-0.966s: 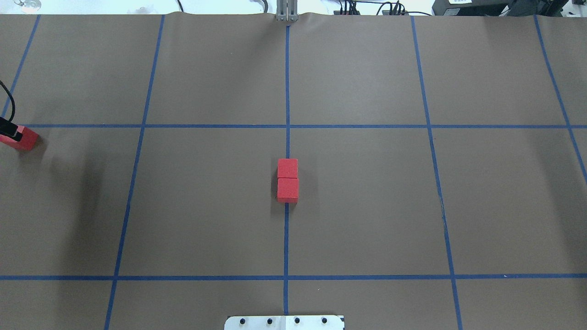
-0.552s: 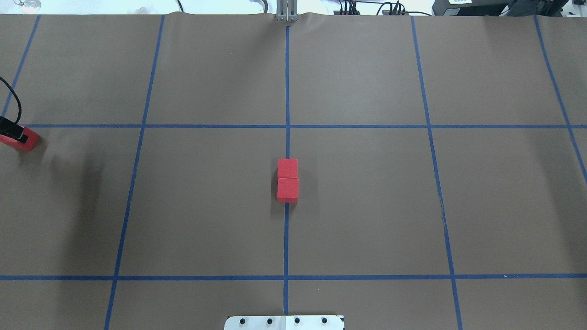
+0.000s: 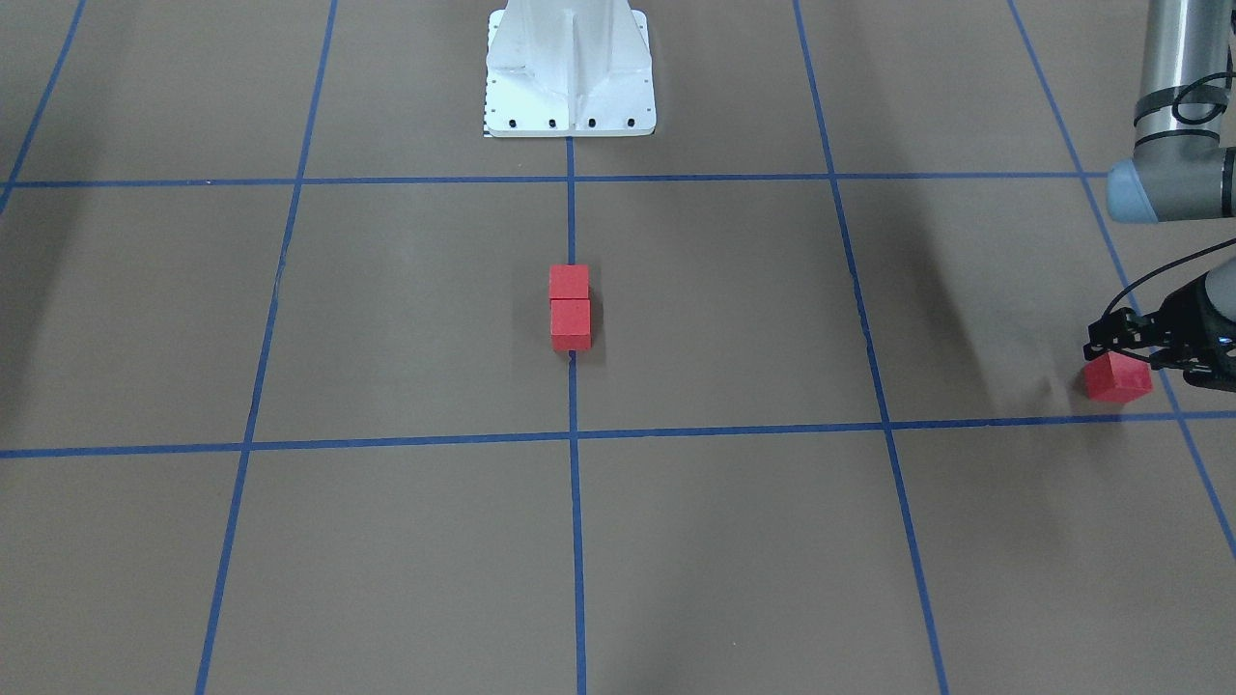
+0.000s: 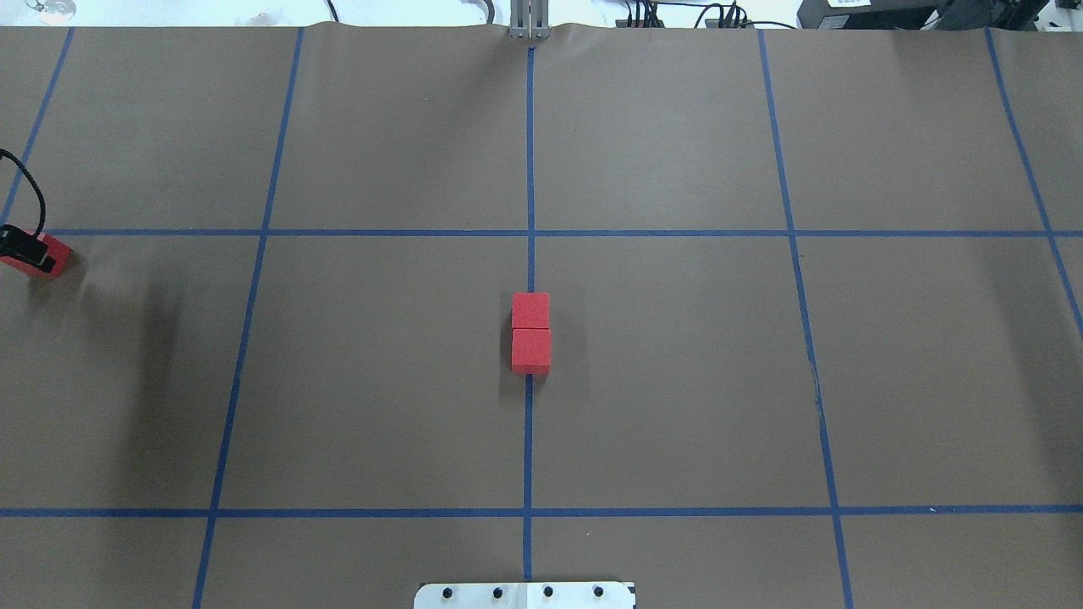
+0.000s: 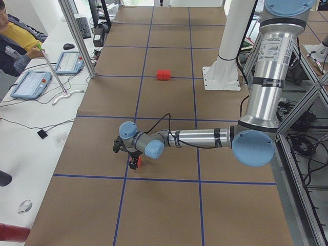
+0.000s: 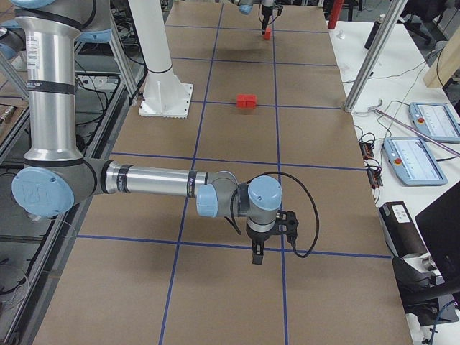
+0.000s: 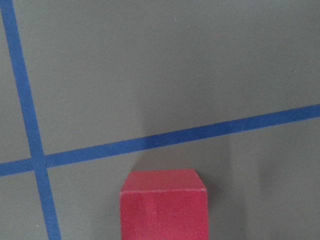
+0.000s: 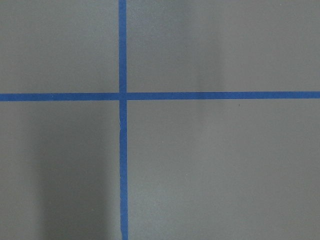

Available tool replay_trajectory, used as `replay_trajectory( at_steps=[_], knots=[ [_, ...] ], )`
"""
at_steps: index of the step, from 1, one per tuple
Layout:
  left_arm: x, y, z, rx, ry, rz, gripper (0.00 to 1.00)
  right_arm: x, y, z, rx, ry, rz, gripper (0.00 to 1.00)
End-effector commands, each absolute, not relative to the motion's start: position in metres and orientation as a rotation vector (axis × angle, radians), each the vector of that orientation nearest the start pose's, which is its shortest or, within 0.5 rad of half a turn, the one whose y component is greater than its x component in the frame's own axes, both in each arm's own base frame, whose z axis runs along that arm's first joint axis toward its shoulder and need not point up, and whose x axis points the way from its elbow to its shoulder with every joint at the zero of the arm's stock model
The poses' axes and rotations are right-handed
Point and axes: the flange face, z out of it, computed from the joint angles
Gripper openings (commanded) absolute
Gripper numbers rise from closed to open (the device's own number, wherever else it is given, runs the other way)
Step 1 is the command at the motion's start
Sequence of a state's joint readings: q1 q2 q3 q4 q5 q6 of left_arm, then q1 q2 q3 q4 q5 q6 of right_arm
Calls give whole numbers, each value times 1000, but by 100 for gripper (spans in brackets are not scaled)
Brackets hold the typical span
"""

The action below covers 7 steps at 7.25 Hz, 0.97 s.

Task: Form red blocks into L shape at center
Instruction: 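Lower the left gripper and grasp the far red cube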

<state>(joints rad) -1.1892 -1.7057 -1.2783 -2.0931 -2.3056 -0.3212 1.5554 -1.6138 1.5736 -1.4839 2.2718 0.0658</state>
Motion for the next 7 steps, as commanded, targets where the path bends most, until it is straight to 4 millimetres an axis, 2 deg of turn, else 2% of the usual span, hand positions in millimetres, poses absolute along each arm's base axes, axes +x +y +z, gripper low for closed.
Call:
replay_trajectory(
  at_steps=[1, 2, 3, 5, 6, 7],
  knots=[
    [149, -550, 681, 90, 807, 197, 91, 62, -478, 674, 18, -702, 30, 99],
    [149, -550, 681, 90, 807, 197, 84, 62, -478, 673, 19, -702, 30, 99],
    [150, -551, 680, 93, 807, 198, 70, 62, -478, 673, 20, -702, 31, 99],
    [152, -556, 673, 102, 810, 203, 6, 62, -478, 673, 19, -702, 31, 99],
    [154, -563, 663, 121, 814, 211, 0, 62, -478, 673, 19, -702, 31, 99],
    [161, -581, 635, 165, 827, 227, 0, 62, -479, 673, 20, -702, 31, 99]
  ],
)
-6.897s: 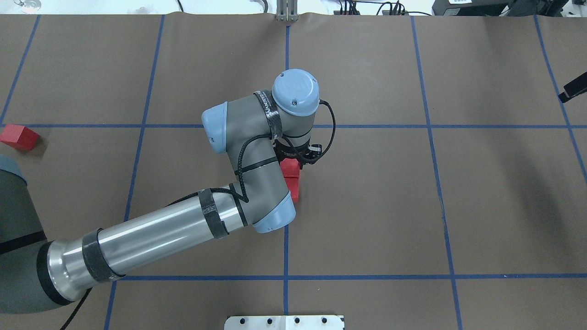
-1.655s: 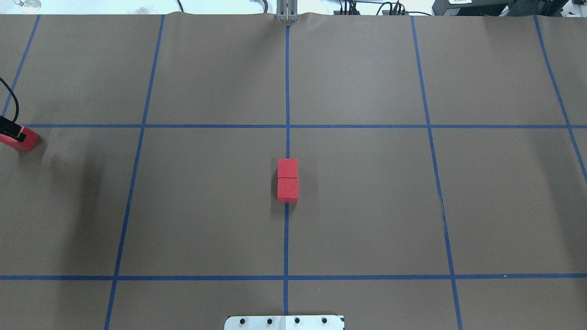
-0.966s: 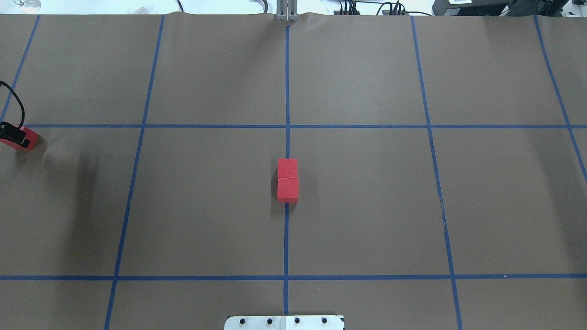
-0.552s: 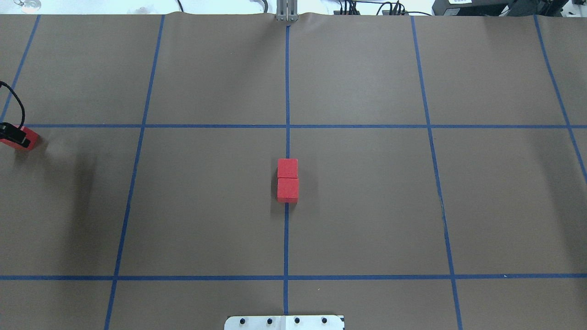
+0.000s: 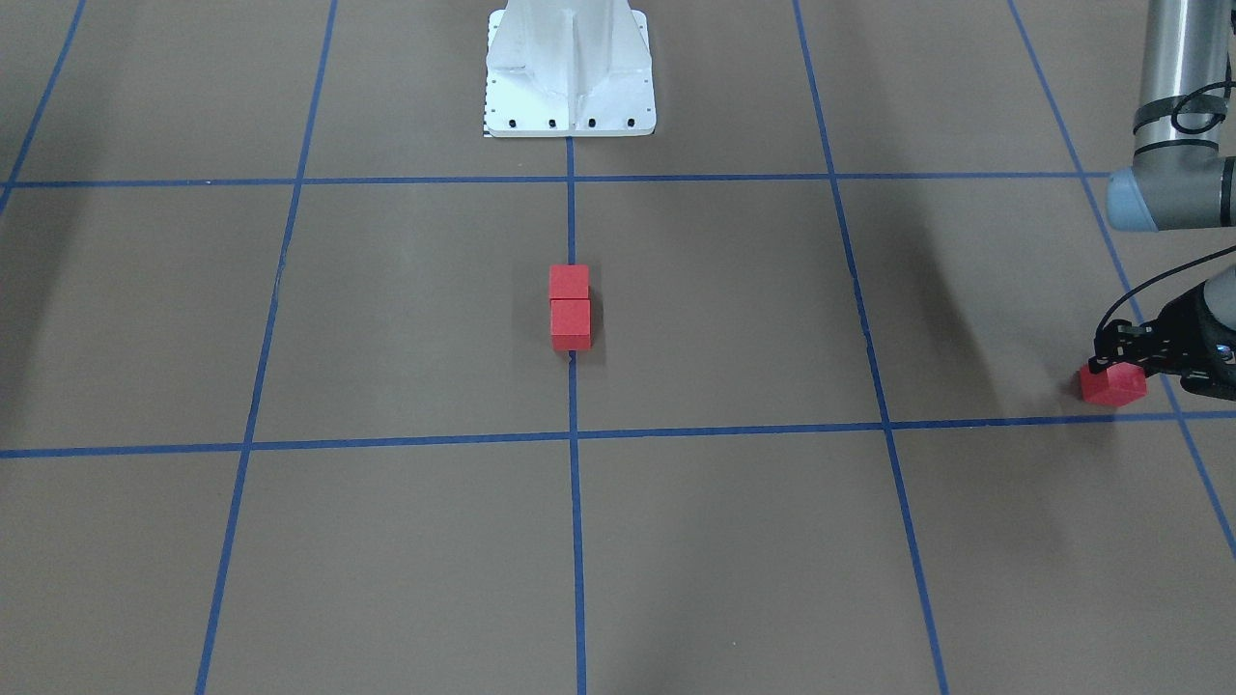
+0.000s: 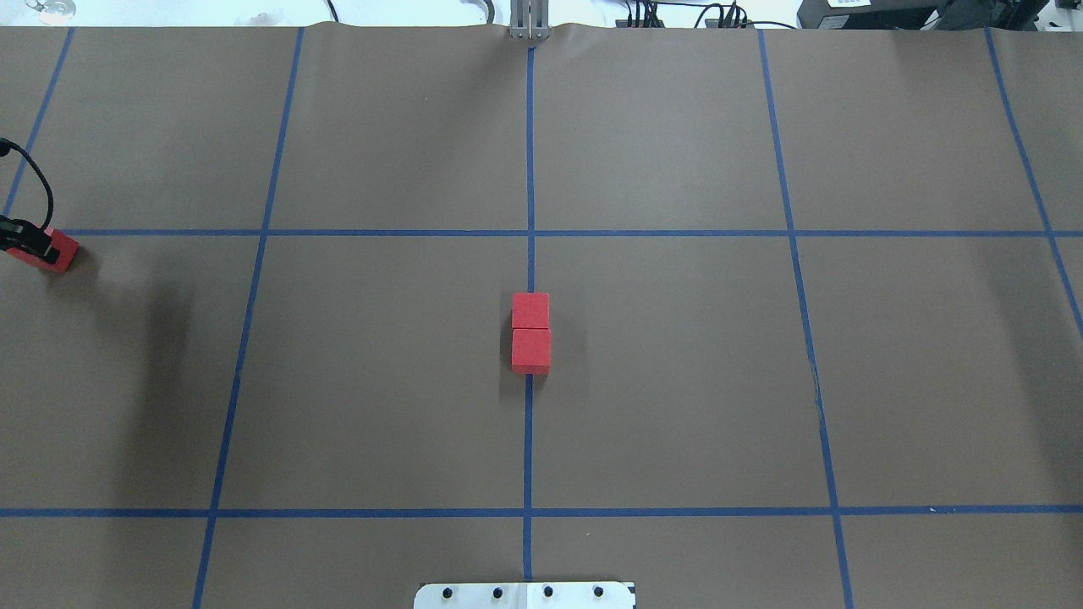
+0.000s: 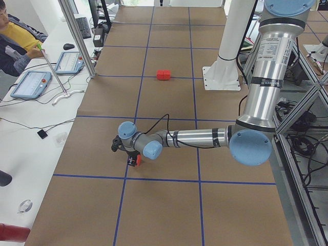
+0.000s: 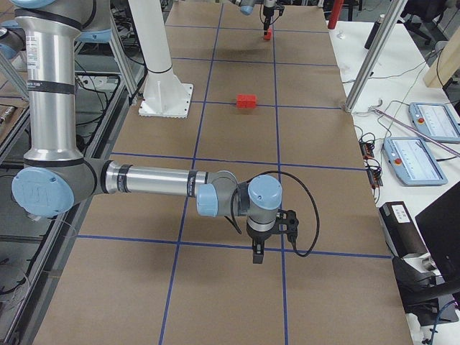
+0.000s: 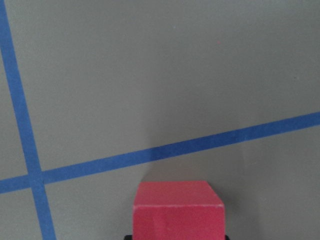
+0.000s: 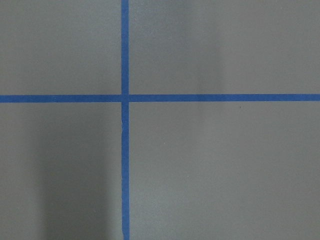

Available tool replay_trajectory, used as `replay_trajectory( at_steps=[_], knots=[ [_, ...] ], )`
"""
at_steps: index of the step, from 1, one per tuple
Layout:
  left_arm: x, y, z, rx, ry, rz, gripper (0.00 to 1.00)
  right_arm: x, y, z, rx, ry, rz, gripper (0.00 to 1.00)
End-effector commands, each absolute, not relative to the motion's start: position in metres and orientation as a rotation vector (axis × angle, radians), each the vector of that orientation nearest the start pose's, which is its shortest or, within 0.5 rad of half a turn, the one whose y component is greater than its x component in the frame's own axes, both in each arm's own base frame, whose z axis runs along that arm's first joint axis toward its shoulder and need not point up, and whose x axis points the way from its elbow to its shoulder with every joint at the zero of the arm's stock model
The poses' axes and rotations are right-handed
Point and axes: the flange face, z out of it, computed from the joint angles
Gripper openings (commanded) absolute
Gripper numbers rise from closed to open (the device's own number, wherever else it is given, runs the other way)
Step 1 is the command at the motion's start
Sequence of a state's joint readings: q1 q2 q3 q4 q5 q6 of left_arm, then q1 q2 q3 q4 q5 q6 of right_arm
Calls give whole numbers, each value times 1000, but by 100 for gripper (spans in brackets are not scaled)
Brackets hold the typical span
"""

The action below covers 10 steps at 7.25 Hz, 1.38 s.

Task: Form red blocks into L shape at center
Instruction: 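Lower the left gripper and grasp the far red cube, then carry the cube with the left gripper toward the two-cube row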

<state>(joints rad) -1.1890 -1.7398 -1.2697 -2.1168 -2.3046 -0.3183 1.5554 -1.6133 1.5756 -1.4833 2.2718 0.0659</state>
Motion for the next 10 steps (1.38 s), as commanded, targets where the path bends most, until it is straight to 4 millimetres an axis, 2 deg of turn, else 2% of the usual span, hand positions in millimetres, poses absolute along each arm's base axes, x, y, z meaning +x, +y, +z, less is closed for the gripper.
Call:
replay_trajectory(
  at_steps=[1, 2, 3, 4, 5, 7, 8, 9, 10],
  knots=[
    [167, -598, 588, 253, 845, 276, 0, 62, -478, 675, 16, -702, 32, 99],
    [171, -613, 538, 373, 825, 344, 0, 62, -478, 675, 14, -702, 33, 99],
    [195, -630, 487, 445, 836, 395, 0, 62, -477, 676, 13, -702, 33, 99],
    [253, -629, 443, 476, 871, 487, 0, 62, -477, 676, 11, -702, 34, 99],
    [317, -618, 399, 495, 915, 586, 0, 62, -477, 676, 11, -702, 34, 99],
    [394, -595, 320, 555, 977, 695, 0, 62, -476, 678, 8, -702, 35, 99],
    [426, -584, 292, 606, 960, 730, 0, 62, -476, 679, 7, -702, 36, 99],
    [455, -569, 286, 645, 915, 746, 0, 62, -475, 679, 5, -702, 38, 99],
    [474, -556, 274, 709, 862, 753, 0, 62, -475, 679, 5, -702, 36, 99]
  ],
)
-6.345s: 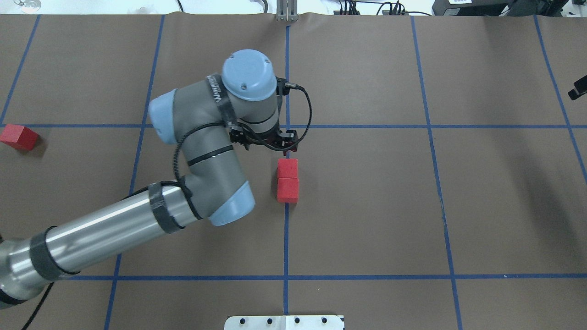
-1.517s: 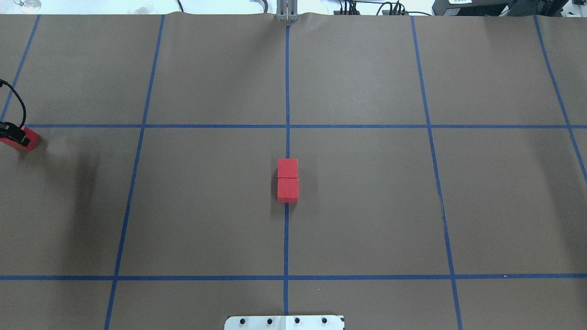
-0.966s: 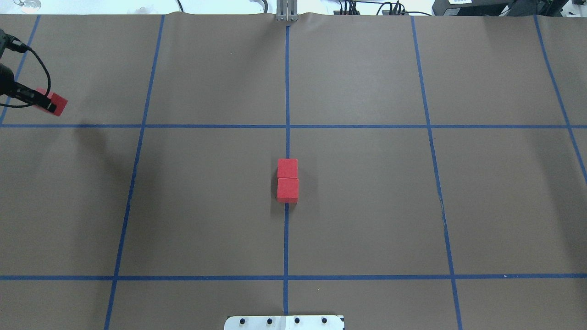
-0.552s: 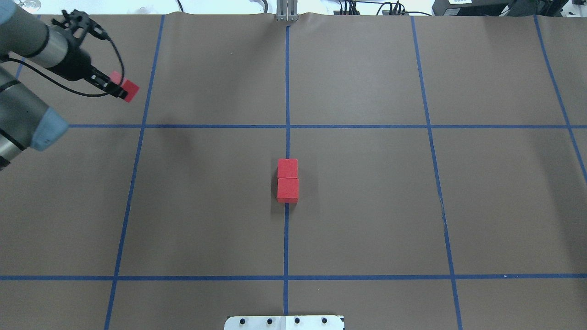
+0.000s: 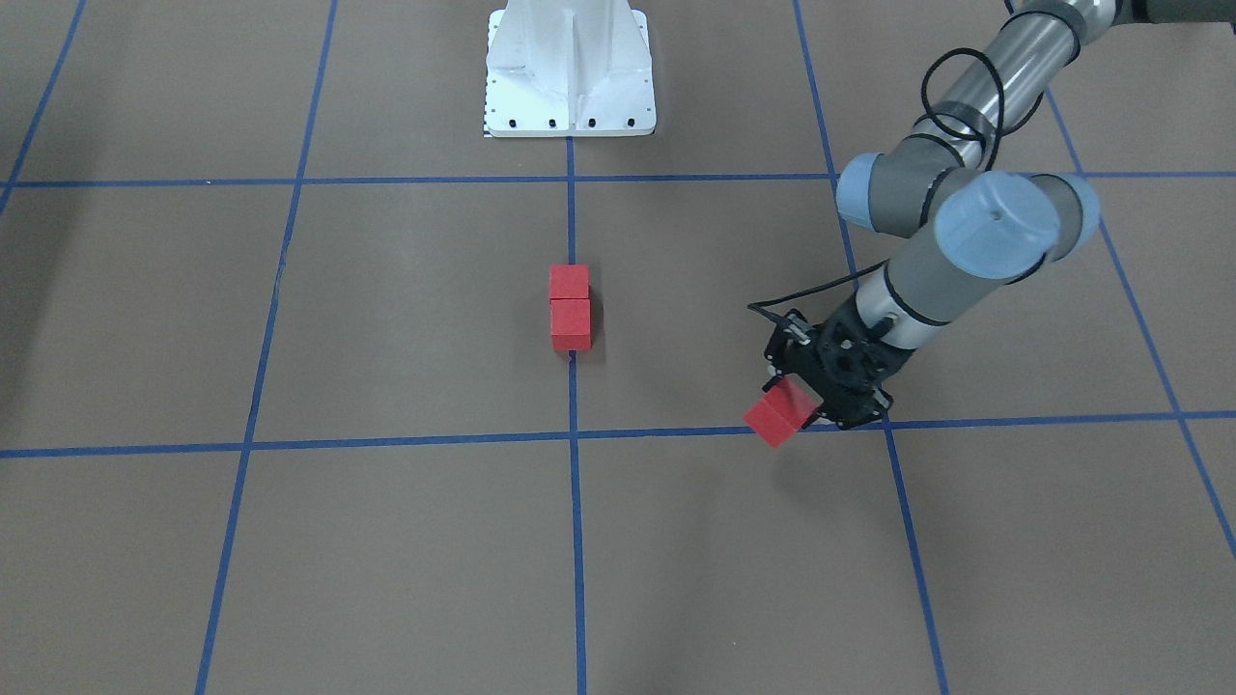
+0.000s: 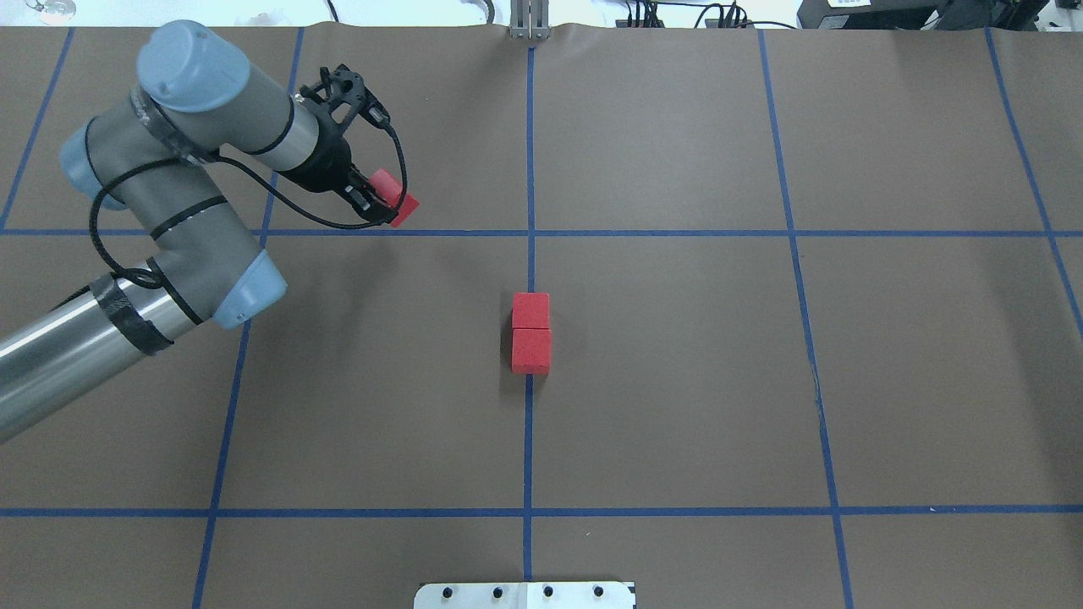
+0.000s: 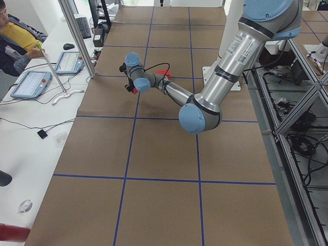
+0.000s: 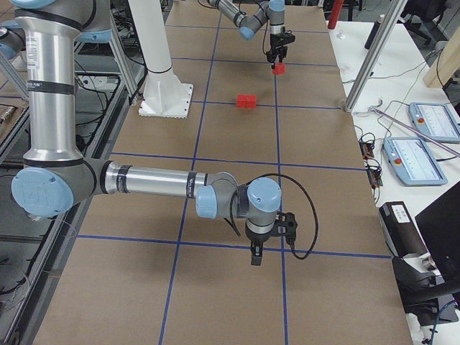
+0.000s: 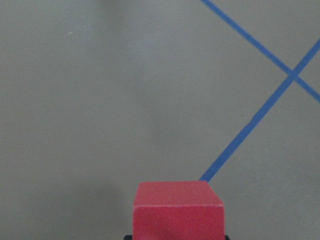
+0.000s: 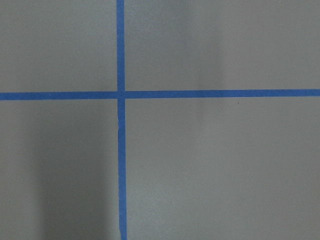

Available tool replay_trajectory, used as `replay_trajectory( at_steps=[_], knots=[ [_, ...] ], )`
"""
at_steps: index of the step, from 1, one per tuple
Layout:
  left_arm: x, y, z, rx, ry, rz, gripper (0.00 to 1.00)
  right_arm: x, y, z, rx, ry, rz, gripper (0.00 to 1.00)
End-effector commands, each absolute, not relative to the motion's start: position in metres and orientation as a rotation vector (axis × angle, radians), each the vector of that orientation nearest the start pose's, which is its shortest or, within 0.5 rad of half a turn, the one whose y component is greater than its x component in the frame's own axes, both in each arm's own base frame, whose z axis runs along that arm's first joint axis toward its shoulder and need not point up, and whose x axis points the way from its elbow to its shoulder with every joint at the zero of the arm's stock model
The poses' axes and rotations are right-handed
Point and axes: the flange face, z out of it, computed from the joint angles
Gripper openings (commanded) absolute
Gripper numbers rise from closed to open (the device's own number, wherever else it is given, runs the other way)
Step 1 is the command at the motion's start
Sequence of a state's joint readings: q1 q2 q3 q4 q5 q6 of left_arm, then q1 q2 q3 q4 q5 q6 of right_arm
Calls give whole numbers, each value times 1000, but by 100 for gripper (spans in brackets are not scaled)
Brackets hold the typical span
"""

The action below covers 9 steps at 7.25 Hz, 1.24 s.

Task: Form red blocks into L shape at center
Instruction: 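Carry the cube with the left gripper toward the two-cube row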

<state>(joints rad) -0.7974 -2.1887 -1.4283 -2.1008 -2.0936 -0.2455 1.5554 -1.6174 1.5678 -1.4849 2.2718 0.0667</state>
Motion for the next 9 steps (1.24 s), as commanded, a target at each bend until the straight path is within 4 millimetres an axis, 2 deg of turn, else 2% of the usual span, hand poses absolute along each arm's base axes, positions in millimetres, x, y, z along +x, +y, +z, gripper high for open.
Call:
replay_trajectory(
  at_steps=[1, 2, 4, 5, 6, 7, 9],
  knots=[
    [491, -545, 274, 719, 836, 847, 0, 62, -474, 680, 4, -700, 37, 99],
    [488, -542, 269, 753, 809, 939, 0, 62, -473, 681, 2, -700, 37, 99],
    [488, -531, 254, 672, 870, 1020, 0, 62, -473, 681, 2, -700, 37, 99],
    [492, -533, 226, 559, 880, 1023, 0, 62, -473, 681, 2, -700, 37, 99],
    [495, -536, 207, 595, 847, 1114, 0, 62, -473, 681, 2, -700, 37, 99],
    [491, -540, 204, 700, 778, 1263, 0, 62, -473, 681, 2, -700, 39, 99],
    [491, -544, 201, 790, 651, 1325, 0, 62, -473, 680, 3, -702, 38, 99]
  ],
)
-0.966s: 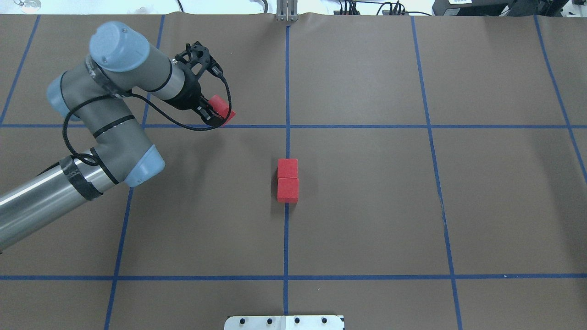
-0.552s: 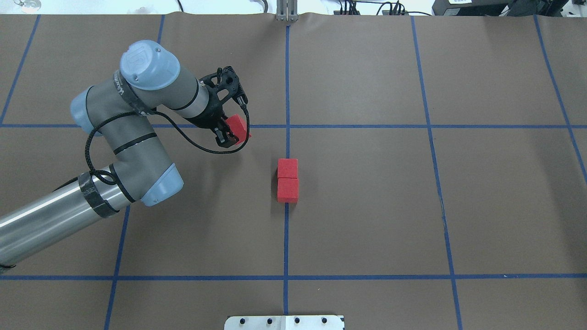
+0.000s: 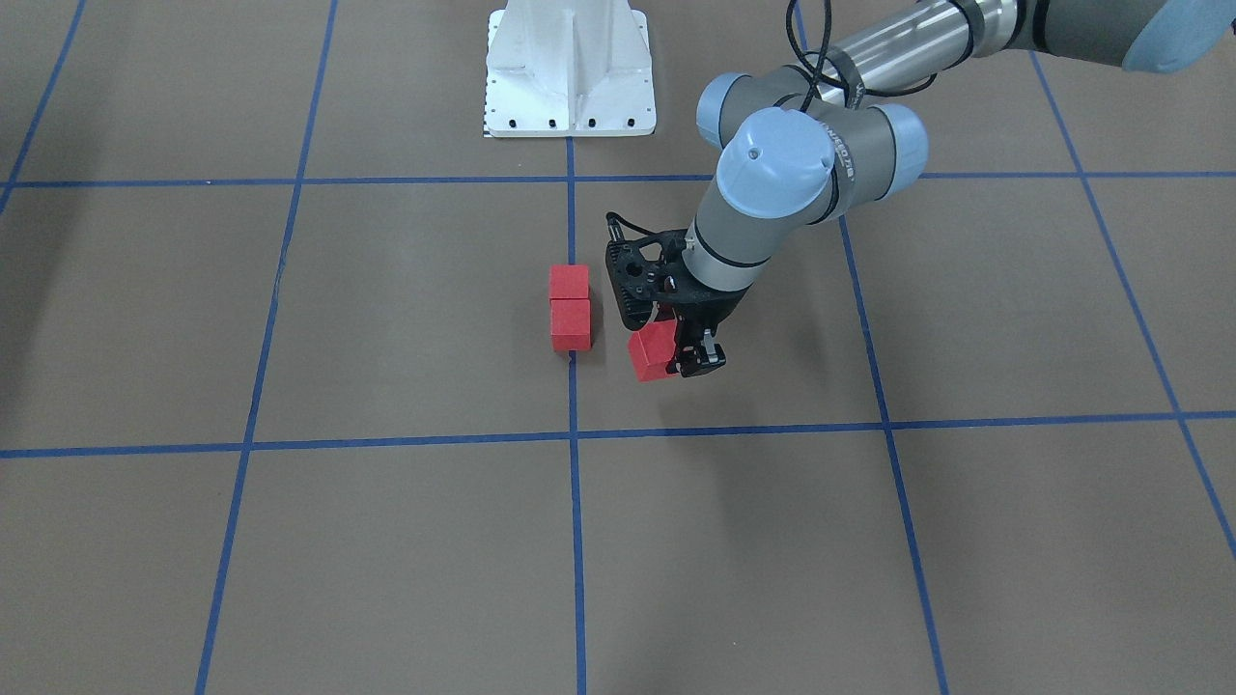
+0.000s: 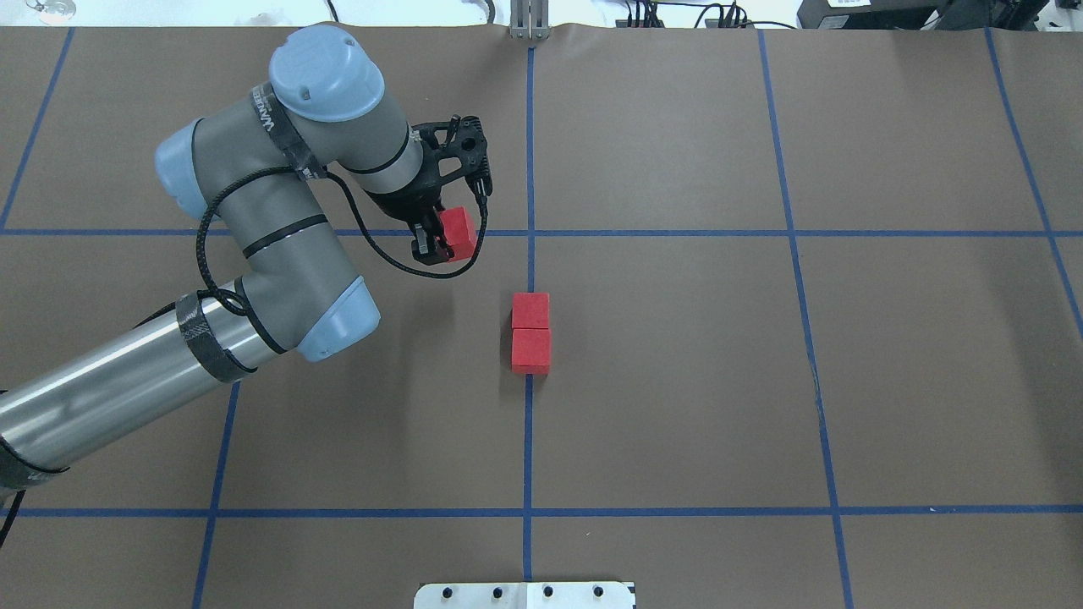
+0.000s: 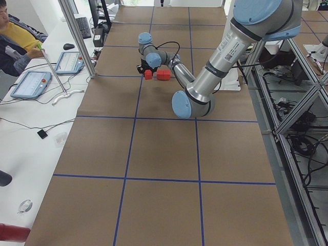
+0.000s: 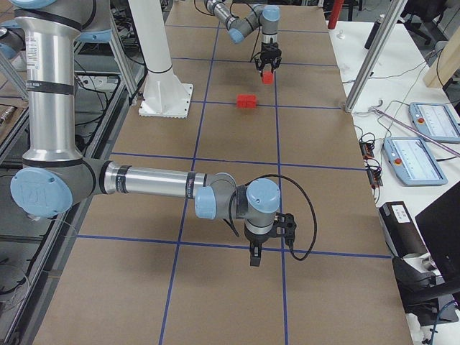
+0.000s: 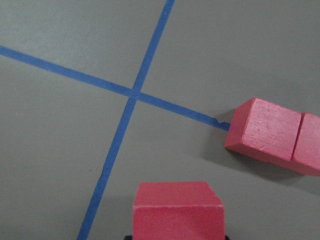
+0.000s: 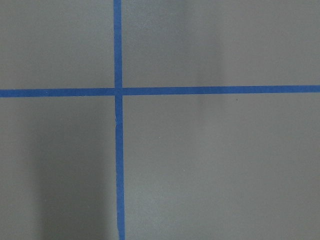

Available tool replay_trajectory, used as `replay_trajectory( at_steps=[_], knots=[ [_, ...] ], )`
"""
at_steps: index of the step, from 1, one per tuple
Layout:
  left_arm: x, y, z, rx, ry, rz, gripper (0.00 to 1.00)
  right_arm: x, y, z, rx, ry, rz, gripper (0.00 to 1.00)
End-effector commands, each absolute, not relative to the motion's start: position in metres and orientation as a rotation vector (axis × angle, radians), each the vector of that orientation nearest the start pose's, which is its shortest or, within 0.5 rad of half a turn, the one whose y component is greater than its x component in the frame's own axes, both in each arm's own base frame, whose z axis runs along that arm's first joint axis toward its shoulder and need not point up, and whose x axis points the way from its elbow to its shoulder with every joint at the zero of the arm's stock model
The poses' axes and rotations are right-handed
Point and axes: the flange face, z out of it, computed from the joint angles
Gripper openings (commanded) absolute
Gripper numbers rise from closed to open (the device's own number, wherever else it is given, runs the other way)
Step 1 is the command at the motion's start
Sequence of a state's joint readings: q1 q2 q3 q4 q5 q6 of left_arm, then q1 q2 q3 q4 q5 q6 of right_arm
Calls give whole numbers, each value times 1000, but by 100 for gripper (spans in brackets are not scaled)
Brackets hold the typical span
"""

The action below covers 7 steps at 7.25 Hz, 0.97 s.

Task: Form red blocks into L shape at center
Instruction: 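Carry the cube with the left gripper toward the two-cube row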

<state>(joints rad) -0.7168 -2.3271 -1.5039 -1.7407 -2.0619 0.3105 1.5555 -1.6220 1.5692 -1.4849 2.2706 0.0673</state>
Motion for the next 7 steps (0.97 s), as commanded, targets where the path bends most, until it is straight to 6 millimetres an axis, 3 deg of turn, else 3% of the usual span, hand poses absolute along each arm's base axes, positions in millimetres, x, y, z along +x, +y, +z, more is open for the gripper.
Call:
replay_trajectory(
  at_steps=[1, 2, 5, 6, 7],
  knots=[
    [492, -543, 193, 814, 642, 1354, 0, 62, -473, 681, 1, -700, 40, 99],
    [497, -540, 185, 816, 648, 1361, 0, 62, -473, 681, 2, -702, 39, 99],
    [503, -540, 199, 789, 643, 1365, 0, 62, -473, 680, 3, -702, 40, 99],
    [513, -531, 197, 801, 623, 1385, 0, 62, -473, 680, 3, -700, 40, 99],
    [538, -507, 196, 822, 595, 1470, 0, 62, -474, 679, 4, -700, 39, 99]
  ],
)
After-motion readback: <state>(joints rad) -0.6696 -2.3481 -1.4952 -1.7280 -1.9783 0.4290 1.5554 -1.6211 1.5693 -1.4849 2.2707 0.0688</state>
